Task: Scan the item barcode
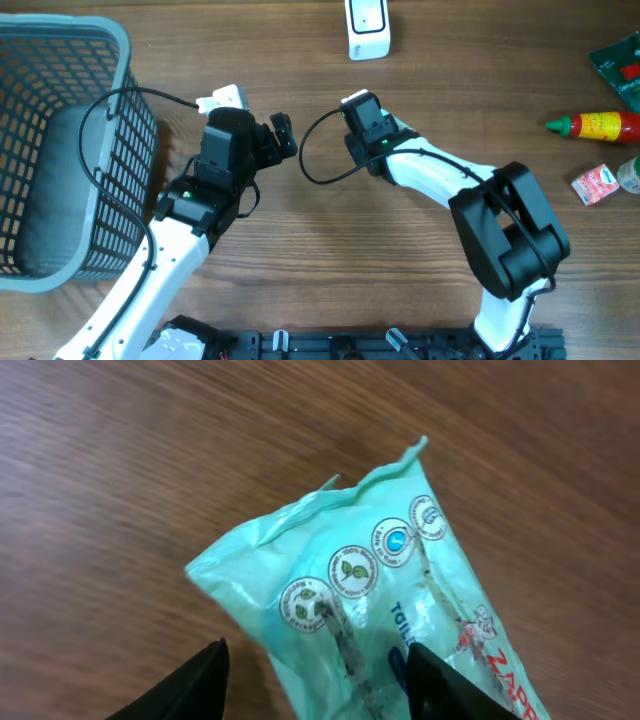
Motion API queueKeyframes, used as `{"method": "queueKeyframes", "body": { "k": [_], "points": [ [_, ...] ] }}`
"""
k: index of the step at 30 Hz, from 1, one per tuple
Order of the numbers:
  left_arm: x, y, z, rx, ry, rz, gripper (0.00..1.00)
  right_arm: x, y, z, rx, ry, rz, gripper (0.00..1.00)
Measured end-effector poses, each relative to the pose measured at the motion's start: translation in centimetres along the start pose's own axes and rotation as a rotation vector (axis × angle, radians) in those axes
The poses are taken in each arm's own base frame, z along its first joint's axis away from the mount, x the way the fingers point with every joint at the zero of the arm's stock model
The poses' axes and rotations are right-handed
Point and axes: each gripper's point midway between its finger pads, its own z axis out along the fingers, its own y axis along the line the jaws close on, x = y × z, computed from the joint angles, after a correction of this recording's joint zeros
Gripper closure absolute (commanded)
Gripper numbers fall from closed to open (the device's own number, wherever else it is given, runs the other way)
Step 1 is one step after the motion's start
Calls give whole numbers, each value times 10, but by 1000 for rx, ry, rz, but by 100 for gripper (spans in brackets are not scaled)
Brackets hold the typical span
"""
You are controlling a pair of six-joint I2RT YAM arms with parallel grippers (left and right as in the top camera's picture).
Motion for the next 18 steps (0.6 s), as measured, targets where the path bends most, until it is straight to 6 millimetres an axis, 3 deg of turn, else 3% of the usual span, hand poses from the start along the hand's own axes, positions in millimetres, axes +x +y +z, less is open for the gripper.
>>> {"method": "queueKeyframes", "body": {
  "k": [5, 11, 18],
  "points": [
    [0, 0, 0, 0, 0, 0, 0, 1, -7, 3, 45, 3, -5, 57],
    [0, 0, 0, 0, 0, 0, 0, 4, -14, 5, 98, 13, -12, 34],
    [0, 0, 0, 0, 0, 0, 0, 5, -26, 4, 175, 20, -19, 35]
  ]
}}
